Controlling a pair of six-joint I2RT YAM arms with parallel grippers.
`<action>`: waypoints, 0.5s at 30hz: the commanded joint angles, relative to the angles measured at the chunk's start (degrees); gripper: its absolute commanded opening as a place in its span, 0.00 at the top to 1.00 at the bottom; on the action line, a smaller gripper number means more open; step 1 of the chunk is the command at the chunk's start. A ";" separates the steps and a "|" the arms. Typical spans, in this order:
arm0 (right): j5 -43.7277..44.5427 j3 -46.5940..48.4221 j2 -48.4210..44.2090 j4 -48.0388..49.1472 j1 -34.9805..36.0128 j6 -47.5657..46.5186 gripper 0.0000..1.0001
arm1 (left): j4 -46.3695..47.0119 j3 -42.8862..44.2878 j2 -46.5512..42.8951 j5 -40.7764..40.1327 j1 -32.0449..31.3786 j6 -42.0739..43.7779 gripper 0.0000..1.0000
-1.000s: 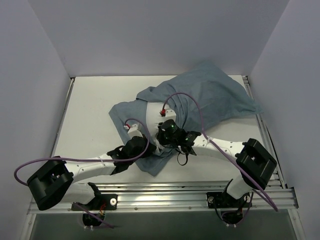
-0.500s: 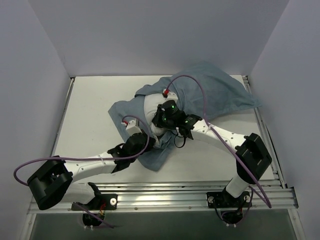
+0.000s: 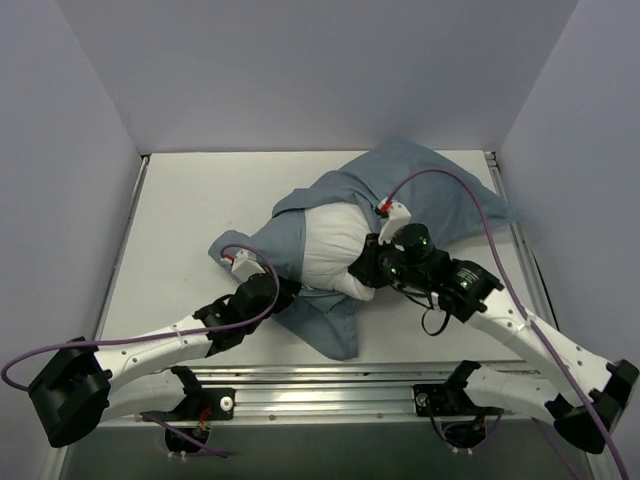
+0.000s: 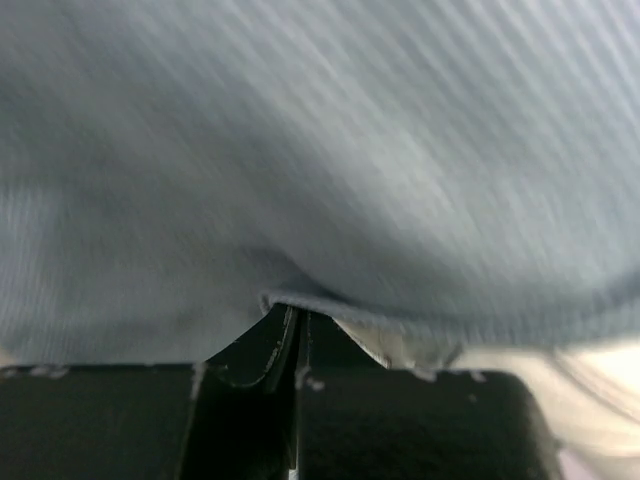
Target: Remove the pillowcase from the pillow
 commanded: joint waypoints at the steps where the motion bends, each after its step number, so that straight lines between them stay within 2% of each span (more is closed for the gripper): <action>1: 1.09 -2.79 -7.06 -2.94 -0.92 -2.96 1.00 | -11.32 -3.27 0.15 -1.34 3.14 -1.94 0.98; 4: -0.49 -8.41 -7.86 -2.51 -0.92 -2.17 1.00 | -11.67 -1.78 -0.99 -0.37 3.32 0.33 0.91; 8: -0.06 -14.48 -6.20 0.65 -0.92 -0.94 1.00 | -13.87 2.00 -4.84 3.40 3.14 6.74 0.57; 9: -0.23 -15.88 -5.32 1.61 -0.92 -0.85 1.00 | -14.48 2.62 -5.73 4.46 3.23 7.89 0.41; 10: -0.58 -16.42 -4.88 3.54 -0.92 -0.85 1.00 | -14.84 4.10 -6.61 5.51 3.05 9.29 0.35; 12: -1.28 -17.39 -3.65 5.48 -0.83 -0.68 1.00 | -17.37 6.30 -9.07 7.01 2.70 12.99 0.24; 15: -1.90 -18.09 -2.33 8.21 -0.83 -0.50 1.00 | -21.85 11.75 -10.39 5.27 2.17 18.26 0.21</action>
